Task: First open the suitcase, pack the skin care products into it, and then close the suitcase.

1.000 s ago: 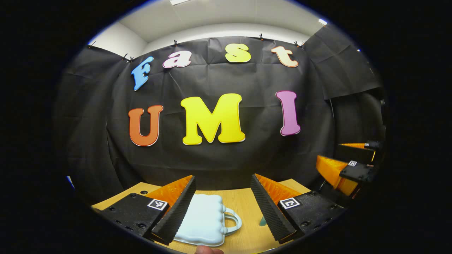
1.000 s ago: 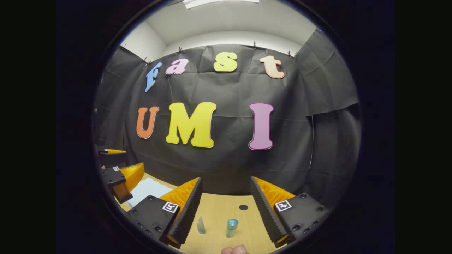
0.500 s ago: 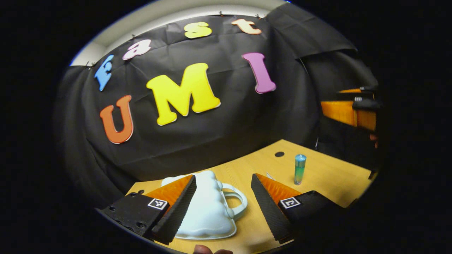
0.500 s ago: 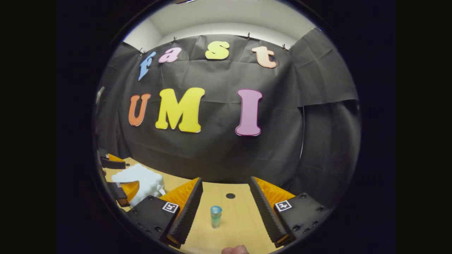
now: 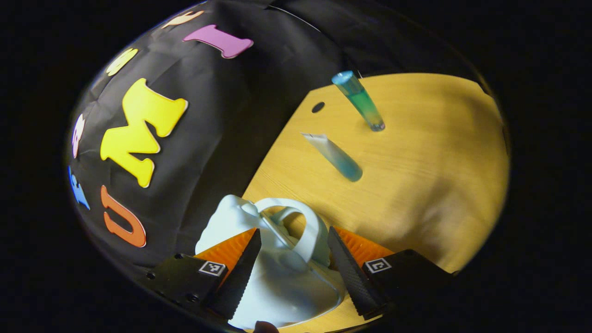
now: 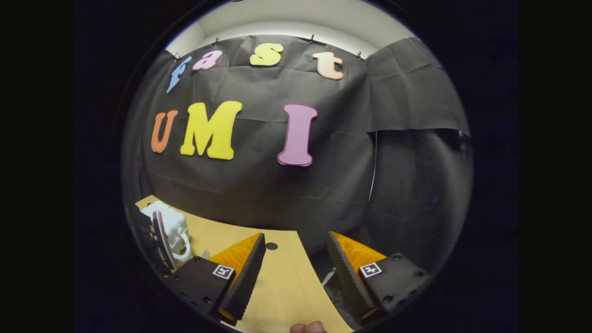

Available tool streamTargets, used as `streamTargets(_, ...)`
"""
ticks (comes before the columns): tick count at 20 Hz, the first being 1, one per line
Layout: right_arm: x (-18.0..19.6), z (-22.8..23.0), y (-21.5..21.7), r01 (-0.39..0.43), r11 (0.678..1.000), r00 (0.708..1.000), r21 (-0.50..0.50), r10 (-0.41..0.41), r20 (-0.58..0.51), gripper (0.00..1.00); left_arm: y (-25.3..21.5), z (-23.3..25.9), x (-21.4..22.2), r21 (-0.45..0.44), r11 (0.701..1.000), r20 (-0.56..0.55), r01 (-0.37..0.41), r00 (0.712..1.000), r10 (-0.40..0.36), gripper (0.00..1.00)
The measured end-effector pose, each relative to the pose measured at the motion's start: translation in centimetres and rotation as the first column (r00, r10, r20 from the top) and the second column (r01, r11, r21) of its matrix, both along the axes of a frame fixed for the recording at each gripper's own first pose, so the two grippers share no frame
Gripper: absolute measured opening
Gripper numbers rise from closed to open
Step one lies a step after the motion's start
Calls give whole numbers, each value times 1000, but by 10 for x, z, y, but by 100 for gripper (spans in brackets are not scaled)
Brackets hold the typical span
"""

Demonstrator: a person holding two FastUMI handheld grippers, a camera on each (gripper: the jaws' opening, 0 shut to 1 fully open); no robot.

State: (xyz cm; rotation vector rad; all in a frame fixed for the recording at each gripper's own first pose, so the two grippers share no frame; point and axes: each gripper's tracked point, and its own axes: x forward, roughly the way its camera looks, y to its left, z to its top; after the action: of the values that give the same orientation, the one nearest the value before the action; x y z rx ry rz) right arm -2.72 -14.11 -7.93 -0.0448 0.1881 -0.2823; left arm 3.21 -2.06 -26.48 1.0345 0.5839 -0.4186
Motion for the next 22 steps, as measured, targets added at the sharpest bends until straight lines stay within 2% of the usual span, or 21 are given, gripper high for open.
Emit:
streamTargets(2,-4,0,-7,22,1000,1000,2,-22,-2,80,2,-9,5,66,998,-13,13,1000,-13,93)
streamTargets(4,-6,-2,-14,41,999,999,0,-41,-6,80,5,-18,12,110,994,-42,16,999,-11,87)
streamTargets(5,-7,-4,-16,50,999,999,4,-50,-12,80,7,-22,15,135,991,-56,16,998,-9,78)
streamTargets(12,-22,-9,-27,99,995,995,23,-98,-21,80,4,-36,18,213,976,-117,37,993,-12,58)
streamTargets(14,-26,-9,-31,116,993,993,36,-115,-21,80,4,-33,20,242,969,-110,41,994,-15,47)
streamTargets(16,-31,-9,-30,126,991,992,41,-126,-17,80,2,-31,19,242,969,-130,44,991,-12,26)
streamTargets(19,-35,-7,-26,127,991,992,42,-127,-10,80,4,-23,20,209,978,-125,20,992,7,18)
streamTargets(22,-35,-1,-15,115,992,993,45,-116,5,79,10,11,26,162,987,-55,-12,998,21,12)
